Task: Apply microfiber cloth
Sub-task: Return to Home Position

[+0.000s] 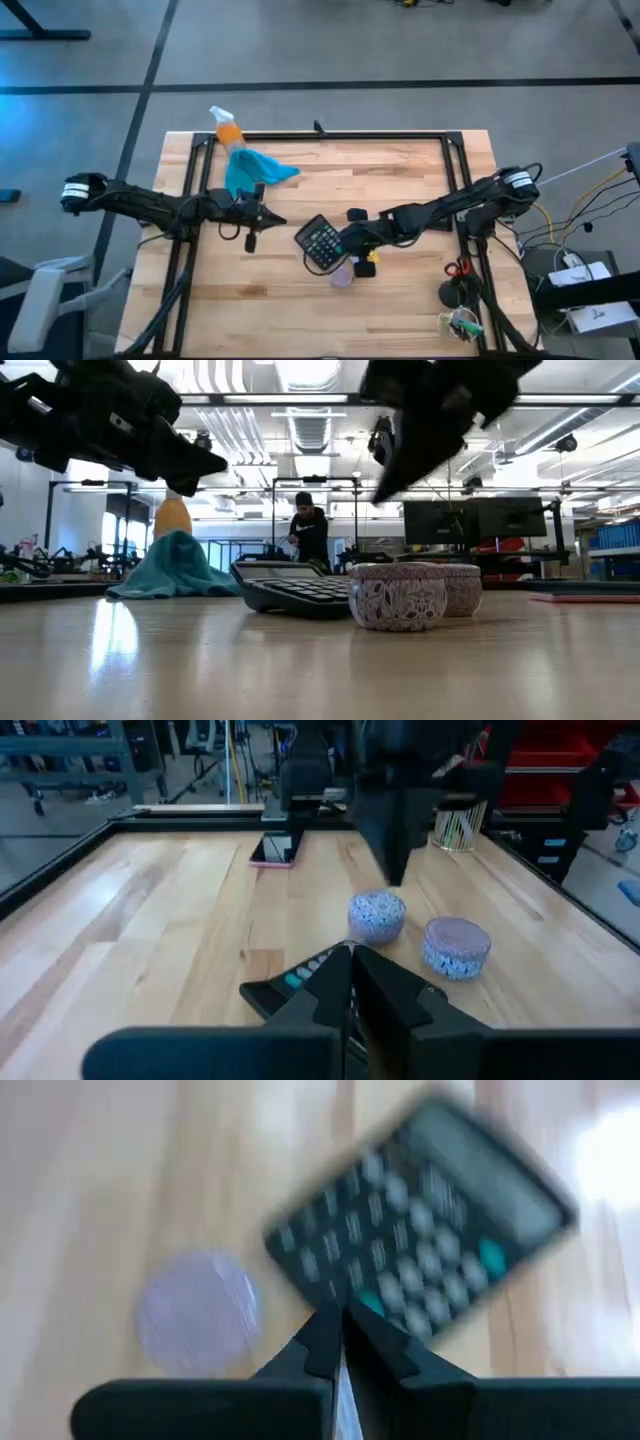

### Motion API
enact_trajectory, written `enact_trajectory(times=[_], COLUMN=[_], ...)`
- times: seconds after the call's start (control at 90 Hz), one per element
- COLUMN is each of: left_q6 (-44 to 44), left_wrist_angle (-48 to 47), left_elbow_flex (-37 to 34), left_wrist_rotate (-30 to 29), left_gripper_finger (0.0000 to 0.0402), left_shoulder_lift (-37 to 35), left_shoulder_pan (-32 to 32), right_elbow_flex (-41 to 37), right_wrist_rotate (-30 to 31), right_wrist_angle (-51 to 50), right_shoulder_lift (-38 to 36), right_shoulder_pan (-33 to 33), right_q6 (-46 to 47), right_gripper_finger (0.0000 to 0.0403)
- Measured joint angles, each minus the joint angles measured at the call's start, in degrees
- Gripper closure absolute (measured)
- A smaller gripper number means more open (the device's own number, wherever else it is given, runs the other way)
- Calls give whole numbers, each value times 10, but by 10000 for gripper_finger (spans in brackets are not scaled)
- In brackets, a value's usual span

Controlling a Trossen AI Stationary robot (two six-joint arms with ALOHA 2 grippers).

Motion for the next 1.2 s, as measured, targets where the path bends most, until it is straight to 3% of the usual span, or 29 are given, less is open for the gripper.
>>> enact_trajectory(times=[0.089,0.422,0.833,1.2], left_q6=[0,-16,-18,-44], left_wrist_angle=[1,3,-6,8], left_elbow_flex=[0,0,0,0], left_wrist_rotate=[0,0,0,56], left_gripper_finger=[400,398,398,395], left_shoulder_lift=[-8,-12,-11,13], left_shoulder_pan=[0,0,0,-5], right_elbow_flex=[-33,-53,4,6], right_wrist_rotate=[-14,-7,12,12], right_wrist_angle=[101,273,268,267], right_shoulder_lift=[-15,-9,-8,-8], right_shoulder_pan=[1,1,1,1], right_q6=[-7,-21,-50,-87], right_gripper_finger=[403,403,403,403])
